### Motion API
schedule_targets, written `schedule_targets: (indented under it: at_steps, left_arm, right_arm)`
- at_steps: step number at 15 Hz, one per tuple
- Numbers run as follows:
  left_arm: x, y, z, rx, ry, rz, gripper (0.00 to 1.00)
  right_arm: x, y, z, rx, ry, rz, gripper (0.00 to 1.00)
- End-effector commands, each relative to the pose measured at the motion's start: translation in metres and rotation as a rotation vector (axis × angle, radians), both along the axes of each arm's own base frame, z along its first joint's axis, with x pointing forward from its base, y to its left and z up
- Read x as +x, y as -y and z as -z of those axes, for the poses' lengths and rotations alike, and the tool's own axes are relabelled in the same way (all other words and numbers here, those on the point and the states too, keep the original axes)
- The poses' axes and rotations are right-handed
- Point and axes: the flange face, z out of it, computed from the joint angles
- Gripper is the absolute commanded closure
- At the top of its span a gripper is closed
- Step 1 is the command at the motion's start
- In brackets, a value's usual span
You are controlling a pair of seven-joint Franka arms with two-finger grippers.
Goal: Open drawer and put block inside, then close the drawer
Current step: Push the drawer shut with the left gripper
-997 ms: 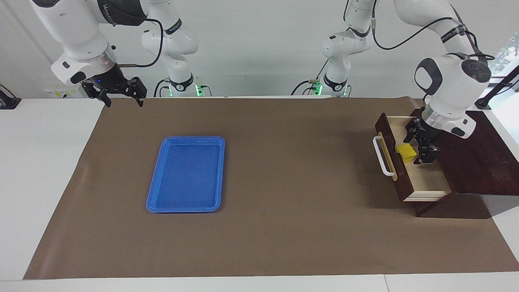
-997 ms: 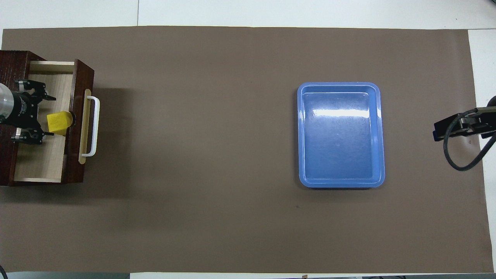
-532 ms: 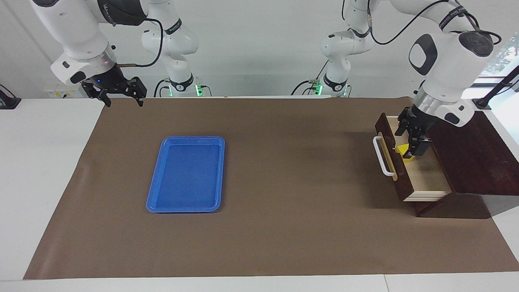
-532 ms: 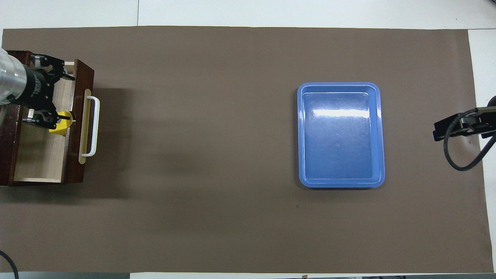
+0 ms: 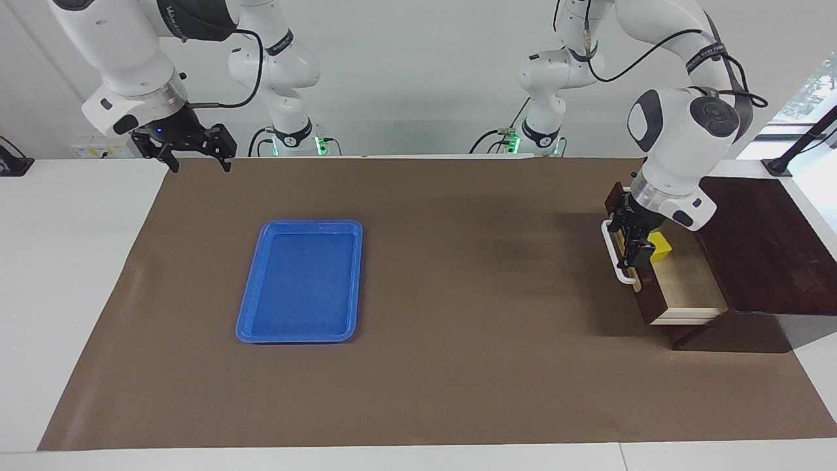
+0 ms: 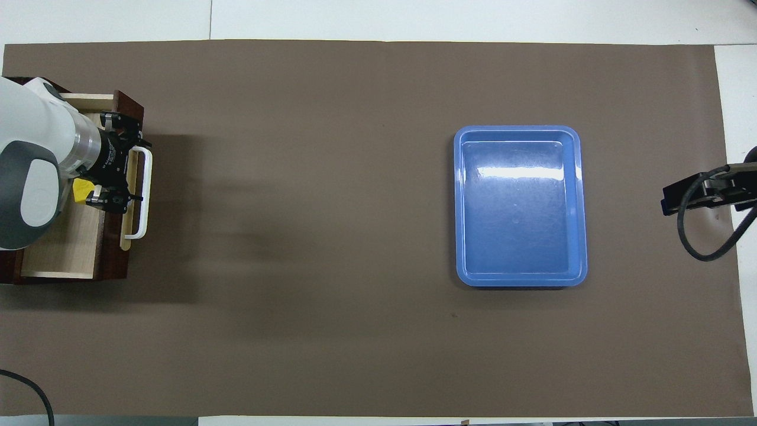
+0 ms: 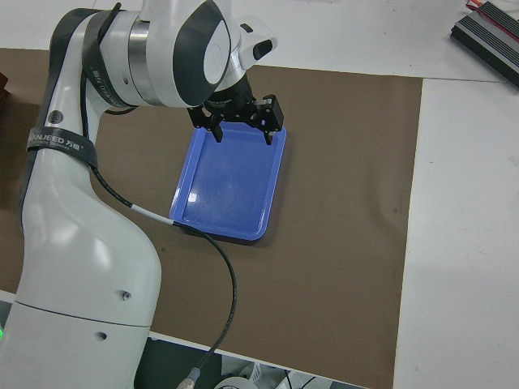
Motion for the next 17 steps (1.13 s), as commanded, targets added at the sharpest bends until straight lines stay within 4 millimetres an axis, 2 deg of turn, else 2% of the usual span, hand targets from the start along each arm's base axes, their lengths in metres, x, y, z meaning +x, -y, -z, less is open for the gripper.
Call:
schedule_targets:
  at_steps: [1, 8, 14, 17]
  left_arm:
    - [-0.005, -0.015, -0.002, 0.029, 0.021, -0.009, 0.0]
    - [-0.002, -0.058, 0.001, 0.066, 0.042, -0.017, 0.0]
    - [0.002, -0.117, -0.003, 0.091, 0.074, -0.031, 0.0]
    - [0.001, -0.133, -0.003, 0.093, 0.073, -0.034, 0.0]
  right_arm:
    - [0.001, 0.0, -0.003, -0.005, 0.01, -0.001, 0.0]
    - [0.001, 0.0, -0.003, -0.003, 0.012, -0.001, 0.0]
    - [0.001, 0.001, -0.003, 0.0, 0.012, 0.002, 0.0]
    - [0.001, 0.001, -0.003, 0.0, 0.012, 0.002, 0.0]
